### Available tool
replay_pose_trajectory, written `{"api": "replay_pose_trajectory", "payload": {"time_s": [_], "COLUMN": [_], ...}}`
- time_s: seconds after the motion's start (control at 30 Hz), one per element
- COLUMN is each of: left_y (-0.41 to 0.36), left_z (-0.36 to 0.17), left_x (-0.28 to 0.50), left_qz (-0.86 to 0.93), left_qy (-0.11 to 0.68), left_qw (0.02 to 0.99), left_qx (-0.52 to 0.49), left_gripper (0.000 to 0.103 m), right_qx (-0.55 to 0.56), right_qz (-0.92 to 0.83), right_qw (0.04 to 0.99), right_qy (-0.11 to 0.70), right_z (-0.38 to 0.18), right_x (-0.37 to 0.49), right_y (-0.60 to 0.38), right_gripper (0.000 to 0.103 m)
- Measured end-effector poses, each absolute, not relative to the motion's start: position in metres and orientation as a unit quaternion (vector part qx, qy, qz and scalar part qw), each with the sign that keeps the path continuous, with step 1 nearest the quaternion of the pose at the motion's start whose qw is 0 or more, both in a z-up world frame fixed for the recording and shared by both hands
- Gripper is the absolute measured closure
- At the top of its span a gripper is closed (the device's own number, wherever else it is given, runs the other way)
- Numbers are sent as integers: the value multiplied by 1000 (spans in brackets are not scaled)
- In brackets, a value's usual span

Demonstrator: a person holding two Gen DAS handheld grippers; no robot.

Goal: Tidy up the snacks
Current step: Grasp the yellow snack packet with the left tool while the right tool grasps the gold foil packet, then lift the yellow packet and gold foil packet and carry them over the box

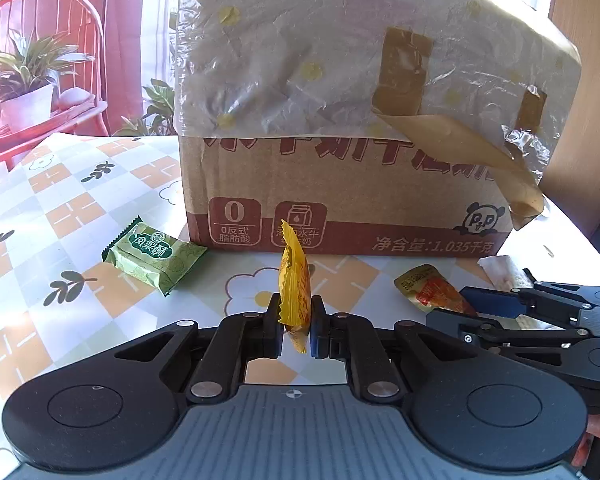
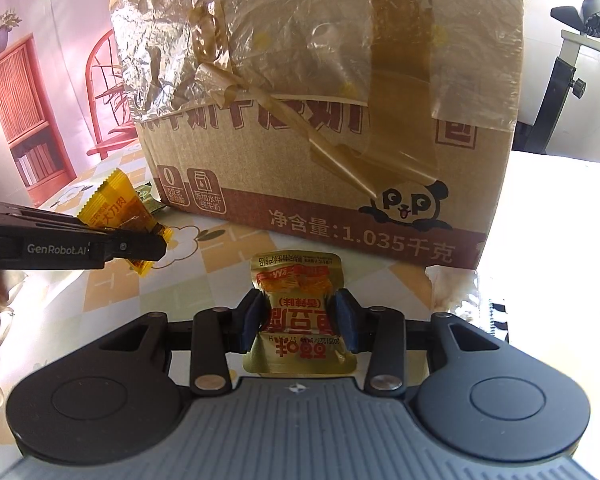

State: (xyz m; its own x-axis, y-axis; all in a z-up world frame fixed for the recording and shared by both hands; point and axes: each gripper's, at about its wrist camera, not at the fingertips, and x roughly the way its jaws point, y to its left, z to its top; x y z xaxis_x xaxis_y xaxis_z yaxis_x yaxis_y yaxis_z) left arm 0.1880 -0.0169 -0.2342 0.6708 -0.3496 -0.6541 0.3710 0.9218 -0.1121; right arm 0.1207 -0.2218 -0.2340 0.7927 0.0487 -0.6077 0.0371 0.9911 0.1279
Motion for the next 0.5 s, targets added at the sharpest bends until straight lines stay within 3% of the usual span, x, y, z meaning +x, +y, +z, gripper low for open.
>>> {"api": "replay_pose_trajectory", "payload": {"time_s": [0.5], "left_y": [-17], "left_z": [-209], "left_x": [172], "left_qz": [-203], "left_qy": [340], "left_qw": [918], "left_qx": [18], "left_gripper": [90], "right_qx": [63], "right_qz": [7], "right_qw": [949], "right_qy": [307], "right_z": [-215], "right_x": [105], "right_y": [-219], "right_gripper": [68]}}
